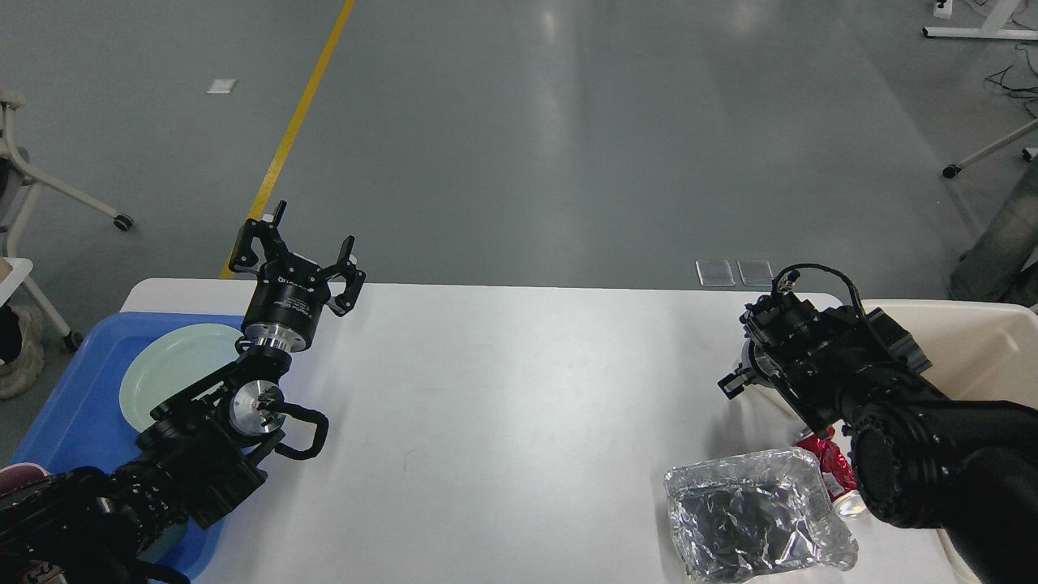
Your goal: Tidy desktop
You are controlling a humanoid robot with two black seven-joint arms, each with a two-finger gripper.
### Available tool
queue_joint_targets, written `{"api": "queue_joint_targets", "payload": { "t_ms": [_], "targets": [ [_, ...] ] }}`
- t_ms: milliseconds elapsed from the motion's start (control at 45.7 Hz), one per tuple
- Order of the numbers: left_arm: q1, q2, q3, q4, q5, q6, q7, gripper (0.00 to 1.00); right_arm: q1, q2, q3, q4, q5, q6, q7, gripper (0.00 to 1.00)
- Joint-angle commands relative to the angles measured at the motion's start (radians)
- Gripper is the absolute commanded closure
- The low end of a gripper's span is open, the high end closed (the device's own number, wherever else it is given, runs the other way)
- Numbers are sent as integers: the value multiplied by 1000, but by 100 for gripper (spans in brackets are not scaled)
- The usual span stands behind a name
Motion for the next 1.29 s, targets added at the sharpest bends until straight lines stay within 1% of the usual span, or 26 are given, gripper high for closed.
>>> {"api": "queue_joint_targets", "payload": {
  "t_ms": [0,197,284,438,481,635,678,810,1094,1269],
  "targets": [
    [0,0,-1,0,0,0,0,3,-7,-1,1,2,1,5,0,81],
    [0,0,1,0,0,0,1,3,-5,-1,-1,1,3,7,0,79],
    [0,0,-1,0,0,0,0,3,1,-1,-1,1,3,7,0,74],
    [0,0,1,0,0,0,1,3,7,0,1,1,4,27,0,71],
    [0,0,-1,0,0,0,0,3,7,0,1,1,7,27,0,64],
    [0,0,-1,0,0,0,1,3,10,-1,2,-1,12,12,0,27],
    [0,0,1,0,0,0,1,3,10,-1,4,-1,12,10,0,22],
    [0,0,1,0,0,0,1,3,10,-1,6,1,13,9,0,19],
    [0,0,-1,0,0,0,0,3,21,-12,1,-4,13,-1,0,18],
    [0,0,-1,0,0,0,0,3,-19,-13,6,-8,13,-90,0,18]
  ]
}}
